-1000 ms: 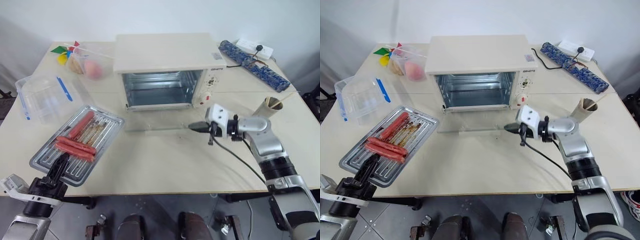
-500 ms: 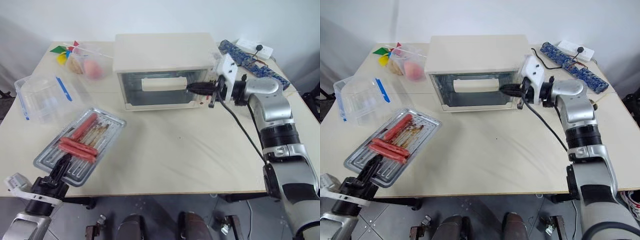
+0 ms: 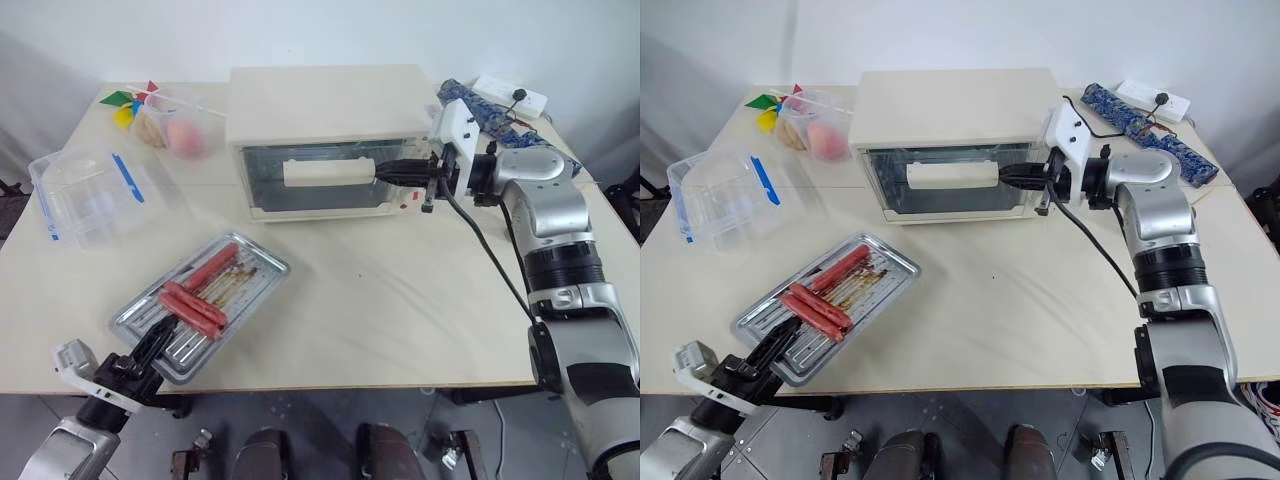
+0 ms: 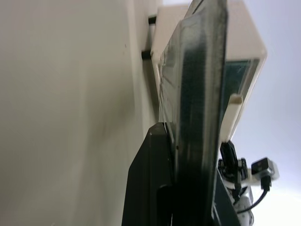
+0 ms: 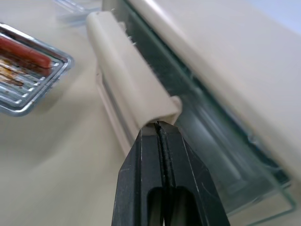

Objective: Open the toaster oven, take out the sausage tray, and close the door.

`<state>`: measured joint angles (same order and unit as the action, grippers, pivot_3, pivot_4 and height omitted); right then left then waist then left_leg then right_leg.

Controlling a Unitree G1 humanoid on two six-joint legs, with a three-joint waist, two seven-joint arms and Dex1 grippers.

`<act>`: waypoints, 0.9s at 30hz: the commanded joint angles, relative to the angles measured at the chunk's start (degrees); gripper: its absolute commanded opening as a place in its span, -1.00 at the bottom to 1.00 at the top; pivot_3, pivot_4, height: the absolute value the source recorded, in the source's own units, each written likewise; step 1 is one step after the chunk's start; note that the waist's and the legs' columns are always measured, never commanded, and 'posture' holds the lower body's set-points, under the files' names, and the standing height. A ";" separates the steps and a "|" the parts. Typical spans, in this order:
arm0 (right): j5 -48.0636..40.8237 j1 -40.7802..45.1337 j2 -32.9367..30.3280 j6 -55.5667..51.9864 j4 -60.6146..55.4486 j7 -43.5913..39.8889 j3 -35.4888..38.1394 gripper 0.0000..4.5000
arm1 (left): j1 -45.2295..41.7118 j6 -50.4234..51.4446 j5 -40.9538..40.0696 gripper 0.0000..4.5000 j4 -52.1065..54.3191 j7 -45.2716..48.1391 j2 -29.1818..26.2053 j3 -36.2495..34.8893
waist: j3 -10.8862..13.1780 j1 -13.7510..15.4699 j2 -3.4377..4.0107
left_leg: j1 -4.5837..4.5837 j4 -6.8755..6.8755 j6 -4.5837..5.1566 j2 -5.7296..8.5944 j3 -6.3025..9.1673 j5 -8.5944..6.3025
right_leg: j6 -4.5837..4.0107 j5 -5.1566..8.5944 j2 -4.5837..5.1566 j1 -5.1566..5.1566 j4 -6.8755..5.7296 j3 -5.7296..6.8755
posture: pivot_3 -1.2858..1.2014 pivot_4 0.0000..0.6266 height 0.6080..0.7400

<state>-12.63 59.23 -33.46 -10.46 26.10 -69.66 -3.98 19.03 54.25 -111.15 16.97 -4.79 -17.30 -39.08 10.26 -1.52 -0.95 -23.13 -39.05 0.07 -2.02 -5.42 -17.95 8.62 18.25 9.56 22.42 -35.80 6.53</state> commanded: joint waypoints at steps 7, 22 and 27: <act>-5.64 -11.77 -6.23 -10.28 -22.85 -0.01 2.63 -0.98 | -9.29 6.88 -1.85 -1.00 -5.64 2.51 -8.99 5.29 | 0.00 0.12 0.00 | -0.01 0.02 -0.01 0.00 0.04 0.00 | 0.00 0.00 0.00 0.01 -0.02 0.02 | 0.03 -0.52 1.00; -9.70 -18.70 -9.25 -14.68 -31.24 1.59 4.15 -0.98 | -20.29 15.48 -1.85 -1.00 -14.71 4.78 -13.83 12.43 | 0.00 1.22 0.00 | -0.02 0.08 -0.03 0.06 0.02 0.00 | 0.03 -0.02 -0.01 0.02 -0.05 0.02 | 0.03 -0.52 1.00; -12.14 -28.52 -14.15 -13.64 -36.53 -2.71 6.07 -0.29 | -27.73 18.55 -1.85 -1.00 -21.29 5.43 -16.84 18.53 | 0.00 2.26 0.00 | -0.02 -0.01 -0.01 0.11 -0.03 0.00 | 0.03 -0.02 -0.01 -0.03 -0.01 -0.06 | 0.03 -0.52 1.00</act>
<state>-22.93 31.33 -46.10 -24.93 -7.69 -71.04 -0.68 -6.86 71.90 -111.14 -3.52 -0.97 -33.32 -21.67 10.27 0.74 -0.95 -23.14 -39.06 0.07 -1.91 -5.45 -17.95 8.66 18.24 9.55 22.38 -35.79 6.44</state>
